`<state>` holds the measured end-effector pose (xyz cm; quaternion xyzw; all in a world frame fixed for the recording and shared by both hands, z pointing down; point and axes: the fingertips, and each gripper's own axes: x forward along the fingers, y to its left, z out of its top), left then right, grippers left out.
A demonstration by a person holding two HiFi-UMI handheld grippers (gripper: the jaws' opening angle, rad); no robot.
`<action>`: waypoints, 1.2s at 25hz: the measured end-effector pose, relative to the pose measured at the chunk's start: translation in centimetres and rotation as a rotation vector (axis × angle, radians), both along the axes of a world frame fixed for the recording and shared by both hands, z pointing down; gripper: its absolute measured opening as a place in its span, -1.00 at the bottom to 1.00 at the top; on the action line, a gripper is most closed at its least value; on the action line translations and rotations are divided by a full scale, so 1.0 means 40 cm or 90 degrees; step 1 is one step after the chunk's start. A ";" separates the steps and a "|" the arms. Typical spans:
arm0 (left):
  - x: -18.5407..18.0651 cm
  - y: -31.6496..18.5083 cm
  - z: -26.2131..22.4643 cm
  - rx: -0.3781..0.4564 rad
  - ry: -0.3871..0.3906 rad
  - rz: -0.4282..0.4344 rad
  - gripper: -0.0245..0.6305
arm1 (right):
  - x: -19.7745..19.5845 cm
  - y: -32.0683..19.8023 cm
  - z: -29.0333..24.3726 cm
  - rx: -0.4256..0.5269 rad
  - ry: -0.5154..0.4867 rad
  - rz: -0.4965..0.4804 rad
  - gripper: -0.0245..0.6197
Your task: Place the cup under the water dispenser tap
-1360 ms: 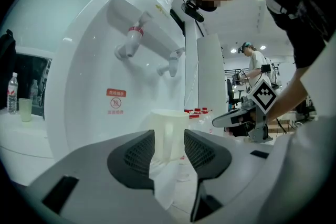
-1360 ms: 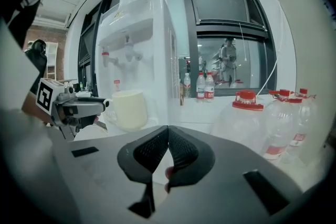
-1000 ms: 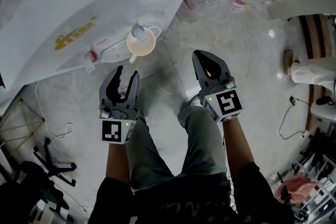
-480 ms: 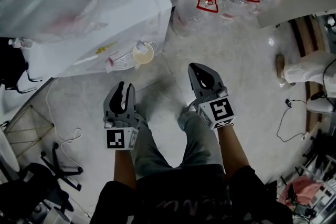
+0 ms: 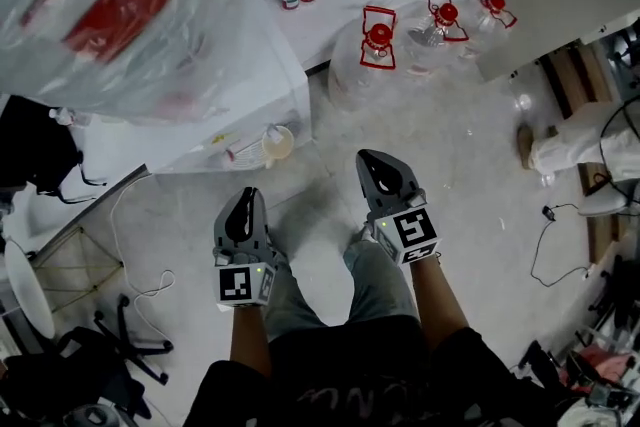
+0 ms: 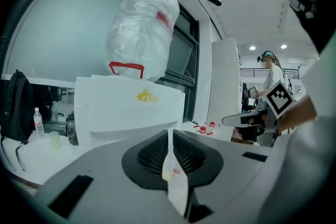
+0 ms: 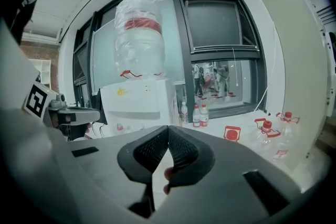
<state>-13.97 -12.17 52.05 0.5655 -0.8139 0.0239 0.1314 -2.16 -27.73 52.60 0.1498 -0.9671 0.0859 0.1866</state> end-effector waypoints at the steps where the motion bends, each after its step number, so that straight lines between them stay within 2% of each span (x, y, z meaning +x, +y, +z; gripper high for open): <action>1: -0.001 -0.004 -0.021 0.000 -0.002 0.000 -0.81 | -0.001 0.000 -0.017 -0.003 -0.001 0.000 -0.88; 8: -0.014 -0.003 -0.167 0.008 -0.004 -0.013 -0.87 | -0.037 -0.012 -0.186 0.004 -0.032 0.014 -0.88; 15: -0.049 0.015 -0.283 0.012 -0.003 -0.032 -0.87 | -0.067 -0.021 -0.314 0.020 -0.042 0.006 -0.88; 19: -0.069 0.021 -0.359 0.033 0.010 -0.046 -0.87 | -0.079 -0.020 -0.366 0.034 -0.030 -0.001 -0.88; 26: -0.104 0.009 -0.468 0.054 -0.018 -0.052 -0.87 | -0.098 -0.026 -0.464 0.045 -0.048 0.009 -0.88; 30: -0.131 0.009 -0.530 0.060 -0.053 -0.057 -0.87 | -0.109 -0.033 -0.503 0.060 -0.052 -0.001 -0.88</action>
